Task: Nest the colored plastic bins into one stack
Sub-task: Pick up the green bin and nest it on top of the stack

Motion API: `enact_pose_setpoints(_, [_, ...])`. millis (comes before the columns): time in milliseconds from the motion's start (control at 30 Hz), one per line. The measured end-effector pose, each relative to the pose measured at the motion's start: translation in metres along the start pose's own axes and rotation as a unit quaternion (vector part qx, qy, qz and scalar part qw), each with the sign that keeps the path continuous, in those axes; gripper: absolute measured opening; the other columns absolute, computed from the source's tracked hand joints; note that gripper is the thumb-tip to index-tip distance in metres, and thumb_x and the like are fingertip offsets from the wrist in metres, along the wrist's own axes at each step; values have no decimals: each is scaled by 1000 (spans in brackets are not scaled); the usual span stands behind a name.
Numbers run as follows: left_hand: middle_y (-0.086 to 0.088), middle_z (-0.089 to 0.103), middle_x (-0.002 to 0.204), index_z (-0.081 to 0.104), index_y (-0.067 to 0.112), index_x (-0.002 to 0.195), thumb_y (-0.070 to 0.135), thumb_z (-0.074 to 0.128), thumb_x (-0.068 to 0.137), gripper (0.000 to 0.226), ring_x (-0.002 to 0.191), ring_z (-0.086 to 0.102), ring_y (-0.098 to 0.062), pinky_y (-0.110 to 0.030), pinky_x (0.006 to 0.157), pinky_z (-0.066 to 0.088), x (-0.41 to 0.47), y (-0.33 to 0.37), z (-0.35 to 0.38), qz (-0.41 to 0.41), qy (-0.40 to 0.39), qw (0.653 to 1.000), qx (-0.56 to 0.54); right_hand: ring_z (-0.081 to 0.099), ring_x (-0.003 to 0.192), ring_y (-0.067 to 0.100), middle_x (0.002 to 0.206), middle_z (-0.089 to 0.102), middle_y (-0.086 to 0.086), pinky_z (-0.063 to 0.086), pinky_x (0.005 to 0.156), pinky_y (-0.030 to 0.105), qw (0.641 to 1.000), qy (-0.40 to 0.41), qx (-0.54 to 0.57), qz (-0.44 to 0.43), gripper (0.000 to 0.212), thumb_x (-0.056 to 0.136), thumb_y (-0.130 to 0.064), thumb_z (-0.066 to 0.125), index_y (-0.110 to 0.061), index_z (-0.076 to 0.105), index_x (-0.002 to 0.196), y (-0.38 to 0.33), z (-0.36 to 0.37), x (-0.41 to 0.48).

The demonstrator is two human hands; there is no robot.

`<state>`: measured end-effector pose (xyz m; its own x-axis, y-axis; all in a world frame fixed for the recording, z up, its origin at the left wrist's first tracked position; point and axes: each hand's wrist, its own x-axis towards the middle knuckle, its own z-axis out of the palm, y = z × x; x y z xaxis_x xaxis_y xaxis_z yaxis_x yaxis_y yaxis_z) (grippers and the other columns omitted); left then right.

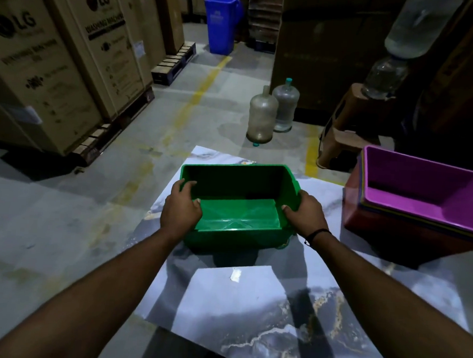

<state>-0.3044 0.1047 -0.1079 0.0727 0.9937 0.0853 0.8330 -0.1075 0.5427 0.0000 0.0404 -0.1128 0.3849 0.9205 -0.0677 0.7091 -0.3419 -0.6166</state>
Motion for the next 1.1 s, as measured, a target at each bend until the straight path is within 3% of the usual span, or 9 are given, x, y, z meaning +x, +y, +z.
enact_pose_setpoints(233, [-16, 70, 126, 64, 16, 135, 13, 66, 83, 52, 110, 68, -32, -35, 93, 53, 40, 22, -26, -87, -9, 991, -105, 60, 120, 32, 128, 65, 18, 48, 100, 39, 990, 96, 94, -47, 59, 87, -35, 75, -6, 58, 135, -36, -61, -3])
enact_pose_setpoints(433, [-14, 70, 126, 71, 15, 127, 9, 67, 85, 43, 103, 65, -24, -26, 87, 42, 73, 43, -43, -130, -59, 975, -170, 63, 102, 3, 110, 66, -7, 46, 82, 4, 940, 158, 261, -156, 30, 95, -27, 68, -26, 61, 124, -87, -136, -3])
enact_pose_setpoints(533, [-11, 69, 130, 73, 12, 125, 5, 66, 86, 40, 113, 63, -23, -26, 92, 43, 80, 70, -44, -112, -64, 971, -200, 63, 96, -9, 105, 66, -17, 50, 83, 11, 934, 185, 253, -170, 23, 96, -34, 66, -32, 62, 119, -91, -159, 1])
enact_pose_setpoints(633, [-12, 68, 130, 72, 7, 125, -1, 64, 88, 38, 113, 62, -23, -26, 91, 43, 83, 107, -46, -92, -58, 961, -252, 64, 102, 8, 114, 69, -3, 49, 84, 16, 938, 229, 225, -132, 40, 94, -40, 64, -17, 67, 126, -73, -178, 12])
enact_pose_setpoints(800, [-11, 69, 107, 73, 12, 121, -1, 63, 86, 39, 75, 61, -19, -18, 51, 45, 84, 175, -47, -59, -56, 936, -341, 65, 93, 18, 105, 74, 13, 51, 85, 33, 951, 256, 167, -50, 35, 88, -29, 68, -4, 73, 112, -20, -213, 12])
enact_pose_setpoints(867, [-10, 73, 108, 75, 19, 114, 1, 64, 81, 39, 82, 68, -23, -24, 68, 57, 82, 205, -44, -15, -66, 926, -371, 69, 98, 22, 107, 75, 12, 53, 88, 34, 953, 256, 160, -14, 46, 82, -40, 70, -6, 74, 113, 0, -223, 8])
enact_pose_setpoints(933, [-4, 70, 113, 74, 20, 119, 3, 66, 81, 42, 100, 69, -24, -35, 89, 58, 79, 235, -43, 22, -59, 924, -378, 69, 100, 23, 108, 74, 9, 55, 91, 39, 950, 264, 168, 1, 65, 71, -56, 63, -10, 72, 115, 17, -230, 1])
enact_pose_setpoints(967, [-1, 67, 115, 72, 19, 123, 2, 66, 83, 44, 103, 67, -22, -34, 90, 56, 77, 251, -44, 38, -53, 923, -380, 69, 99, 23, 107, 73, 9, 55, 91, 41, 948, 270, 168, 5, 67, 69, -58, 63, -10, 72, 115, 26, -232, -1])
enact_pose_setpoints(1100, [-7, 69, 124, 68, 17, 129, -8, 58, 82, 54, 104, 68, -22, -34, 86, 56, 78, 304, -55, 94, -45, 904, -414, 65, 92, 18, 95, 69, -2, 54, 90, 41, 933, 286, 218, 28, 36, 84, -38, 75, -17, 70, 112, 43, -244, -7])
